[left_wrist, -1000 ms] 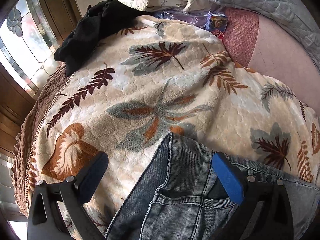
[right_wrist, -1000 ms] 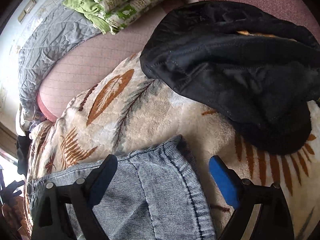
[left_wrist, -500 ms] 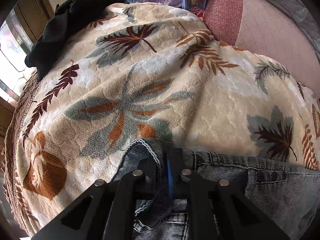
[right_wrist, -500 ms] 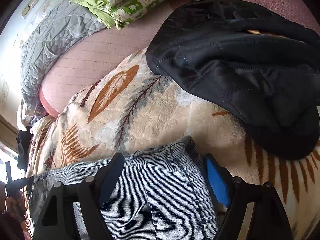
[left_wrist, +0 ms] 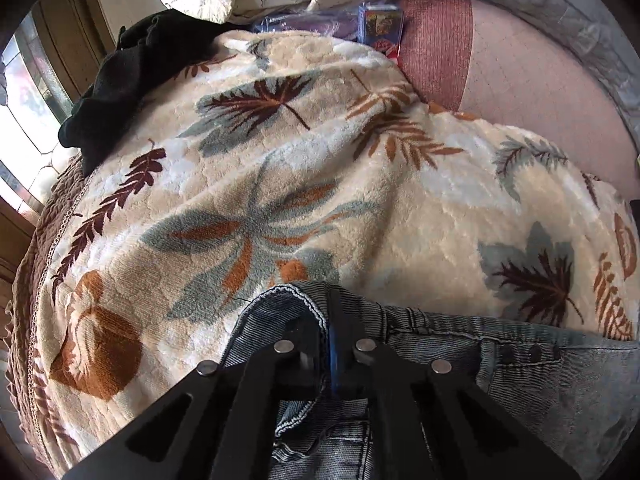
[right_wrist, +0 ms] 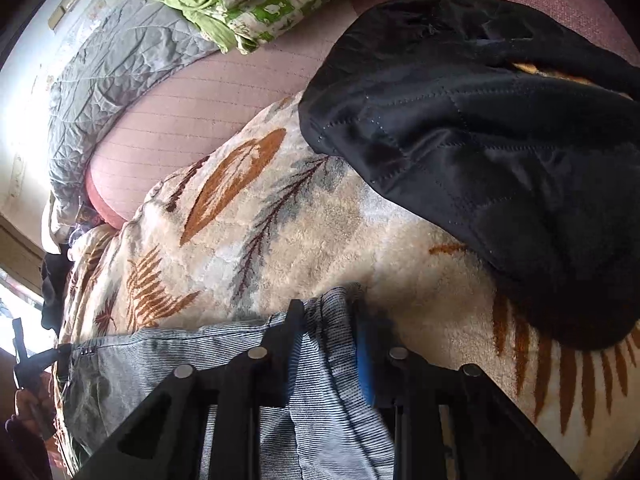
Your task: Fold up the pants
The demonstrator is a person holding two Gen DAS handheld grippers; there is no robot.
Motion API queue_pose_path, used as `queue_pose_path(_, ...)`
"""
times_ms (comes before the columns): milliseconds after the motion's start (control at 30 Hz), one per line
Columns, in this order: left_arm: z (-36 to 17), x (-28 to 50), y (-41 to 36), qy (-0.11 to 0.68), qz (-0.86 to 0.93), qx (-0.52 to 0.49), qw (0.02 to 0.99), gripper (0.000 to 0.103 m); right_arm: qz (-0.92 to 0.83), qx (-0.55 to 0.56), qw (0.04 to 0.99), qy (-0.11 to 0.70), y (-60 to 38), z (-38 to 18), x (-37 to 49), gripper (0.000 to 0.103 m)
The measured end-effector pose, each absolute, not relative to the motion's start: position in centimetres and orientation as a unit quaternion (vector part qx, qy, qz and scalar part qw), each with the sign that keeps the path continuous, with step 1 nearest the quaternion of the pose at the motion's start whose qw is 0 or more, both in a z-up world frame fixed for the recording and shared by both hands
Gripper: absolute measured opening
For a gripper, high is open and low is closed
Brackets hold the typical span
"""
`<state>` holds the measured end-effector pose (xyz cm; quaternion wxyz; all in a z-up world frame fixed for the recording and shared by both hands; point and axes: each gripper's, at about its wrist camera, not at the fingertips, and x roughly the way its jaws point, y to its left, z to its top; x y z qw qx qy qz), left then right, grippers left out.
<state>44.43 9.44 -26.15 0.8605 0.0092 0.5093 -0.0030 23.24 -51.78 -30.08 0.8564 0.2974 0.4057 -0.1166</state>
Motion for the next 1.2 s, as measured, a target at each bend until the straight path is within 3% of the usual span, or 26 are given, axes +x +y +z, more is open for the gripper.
queue_pose_path(300,-14.7,35.0,13.6,0.404,-0.071,-0.065,0.910,0.003,-0.077,0.337,0.896,0.278,-51.3,-22.0,15.9,0.015)
queue_pose_path(433,-12.6,27.5,17.0,0.375,-0.082,-0.070,0.921,0.003,-0.077,0.311,0.910,0.265,-49.8,-20.0,10.7,0.015)
queue_pose_path(700,-19.6,14.5,20.5,0.427,-0.078,-0.061,0.899,0.003,-0.064,0.304,0.900,0.307,-47.8,-21.6,-0.5,0.015)
queue_pose_path(867,-25.7,11.5,21.4,0.476,-0.063,-0.071,0.874,0.004,-0.054,0.308,0.889,0.335,-46.6,-23.9,-5.2,0.015)
queue_pose_path(1033,-28.1,10.7,22.2,0.487,-0.059,-0.077,0.868,0.008,-0.067,0.333,0.855,0.391,-46.7,-29.0,-7.1,0.018)
queue_pose_path(1067,-28.1,10.6,22.5,0.491,-0.061,-0.080,0.865,0.009,-0.067,0.342,0.847,0.401,-46.9,-29.7,-7.5,0.020)
queue_pose_path(1200,-28.1,9.4,25.2,0.522,-0.040,-0.105,0.845,0.033,-0.067,0.337,0.836,0.428,-47.3,-29.3,-9.1,0.026)
